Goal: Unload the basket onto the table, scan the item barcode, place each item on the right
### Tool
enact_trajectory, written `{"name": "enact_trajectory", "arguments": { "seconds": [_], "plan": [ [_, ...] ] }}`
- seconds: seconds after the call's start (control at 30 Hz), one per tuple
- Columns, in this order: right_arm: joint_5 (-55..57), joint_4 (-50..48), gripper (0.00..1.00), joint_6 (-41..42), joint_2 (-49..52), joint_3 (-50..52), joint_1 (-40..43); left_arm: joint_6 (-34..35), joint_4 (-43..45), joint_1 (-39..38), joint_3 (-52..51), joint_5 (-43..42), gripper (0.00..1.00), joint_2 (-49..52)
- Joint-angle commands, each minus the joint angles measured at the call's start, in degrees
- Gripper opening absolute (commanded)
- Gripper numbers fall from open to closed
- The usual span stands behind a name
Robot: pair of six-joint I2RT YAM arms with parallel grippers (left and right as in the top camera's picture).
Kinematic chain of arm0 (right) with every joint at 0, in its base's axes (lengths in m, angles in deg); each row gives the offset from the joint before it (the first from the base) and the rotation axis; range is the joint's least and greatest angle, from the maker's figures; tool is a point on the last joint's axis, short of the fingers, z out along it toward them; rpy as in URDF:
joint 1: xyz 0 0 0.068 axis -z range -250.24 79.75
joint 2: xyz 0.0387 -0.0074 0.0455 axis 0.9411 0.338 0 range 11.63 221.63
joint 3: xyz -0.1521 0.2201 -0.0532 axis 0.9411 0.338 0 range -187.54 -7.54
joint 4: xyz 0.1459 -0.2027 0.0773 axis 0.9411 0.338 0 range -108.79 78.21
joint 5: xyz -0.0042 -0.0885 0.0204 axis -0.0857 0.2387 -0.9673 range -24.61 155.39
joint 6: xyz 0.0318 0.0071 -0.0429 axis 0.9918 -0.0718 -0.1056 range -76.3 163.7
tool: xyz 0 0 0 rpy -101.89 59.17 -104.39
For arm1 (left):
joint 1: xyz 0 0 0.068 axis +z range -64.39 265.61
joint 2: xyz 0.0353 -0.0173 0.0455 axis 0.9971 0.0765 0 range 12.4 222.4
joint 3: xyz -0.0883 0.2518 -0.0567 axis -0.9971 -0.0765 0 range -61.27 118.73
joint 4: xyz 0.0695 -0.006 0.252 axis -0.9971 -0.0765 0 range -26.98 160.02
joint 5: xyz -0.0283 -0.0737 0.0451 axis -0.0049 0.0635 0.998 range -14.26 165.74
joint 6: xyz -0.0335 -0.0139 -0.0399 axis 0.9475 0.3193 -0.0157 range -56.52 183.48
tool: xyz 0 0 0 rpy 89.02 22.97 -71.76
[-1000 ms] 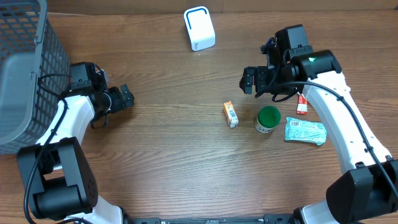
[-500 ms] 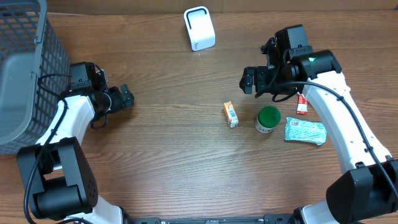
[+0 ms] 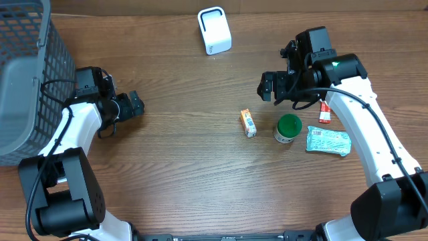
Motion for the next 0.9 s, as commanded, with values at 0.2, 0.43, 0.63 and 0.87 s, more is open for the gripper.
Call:
{"name": "enact_trajectory", "arguments": {
  "seconds": [0.2, 0.43, 0.63, 0.87],
  "plan": [
    [-1.57, -5.29, 0.86, -0.02, -0.74, 0.13, -0.17, -1.09, 0.2, 0.31, 0.79, 0.76, 1.0, 0.35],
    [-1.75, -5.6, 0.13, -0.07, 0.68, 0.83, -2.54, -1.09, 0.2, 0.31, 0.79, 0.76, 1.0, 0.35],
    [0.37, -8.04, 0.13, -0.02, 4.15, 3.45, -8.11, -1.09, 0.2, 0.31, 0.79, 0.76, 1.0, 0.35],
    [14.27, -10.86, 0.13, 5.7, 8.9, 6.05, -11.47, -1.09, 0.2, 0.31, 0.79, 0.76, 1.0, 0.35]
  ]
}}
